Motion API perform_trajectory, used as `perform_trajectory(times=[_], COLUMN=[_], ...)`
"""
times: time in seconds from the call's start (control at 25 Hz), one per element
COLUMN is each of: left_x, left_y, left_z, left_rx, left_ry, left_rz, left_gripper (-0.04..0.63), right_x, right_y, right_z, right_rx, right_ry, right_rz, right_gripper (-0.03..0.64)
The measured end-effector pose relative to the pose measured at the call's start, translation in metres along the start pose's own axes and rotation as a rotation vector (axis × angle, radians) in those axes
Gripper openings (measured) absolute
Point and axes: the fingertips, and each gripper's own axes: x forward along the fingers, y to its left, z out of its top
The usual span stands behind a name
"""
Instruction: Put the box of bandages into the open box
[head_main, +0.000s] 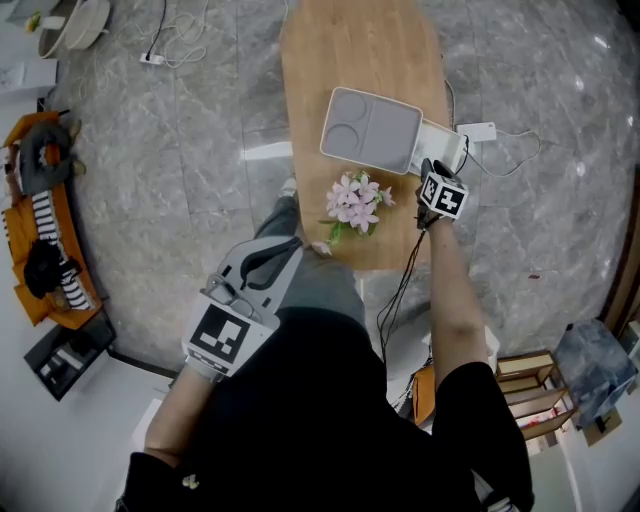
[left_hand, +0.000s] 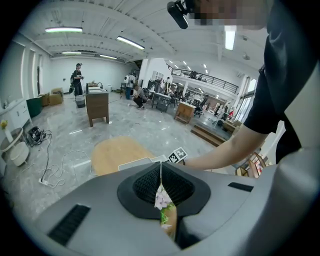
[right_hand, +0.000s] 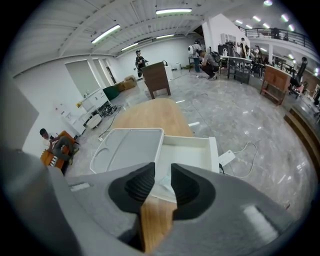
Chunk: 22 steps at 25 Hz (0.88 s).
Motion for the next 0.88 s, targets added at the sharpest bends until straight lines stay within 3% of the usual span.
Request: perform_trajectory(times=[0.16, 0.4, 0.52, 0.64, 0.88], left_x=[0.001, 0.002, 0.003, 0.001, -0.001], left_y=[-0.004, -0.01, -0.012, -0.012, -0.01], left_z=[0.009, 0.015, 0.015, 0.019, 0.03], left_rx=[-0.08, -0.042, 0.016, 0.001, 0.055], left_ry=[-0.018, -0.053, -0.075, -0.086, -0.133], left_rz=[0.009, -0.022, -0.041, -0.034, -0.047], left_gripper=[0.011, 0.011, 0.011, 0.011, 0.011], right_x=[-0.028, -0.076, -0.102, -0.129, -0.187], right_y=[0.009, 0.025, 0.035, 0.051, 0.083], right_z=[0.013, 0.028, 0.033, 0.036, 0.047], right_rx=[-0.011, -0.034, -0.036, -0.035, -0.038], right_ry=[-0.051, -0.133, -0.163, -0.19, -0.26], right_rz=[0.013, 0.027, 0.044, 0.062, 0.093], right_gripper=[0.095, 0.0, -0.002, -0.002, -0.002])
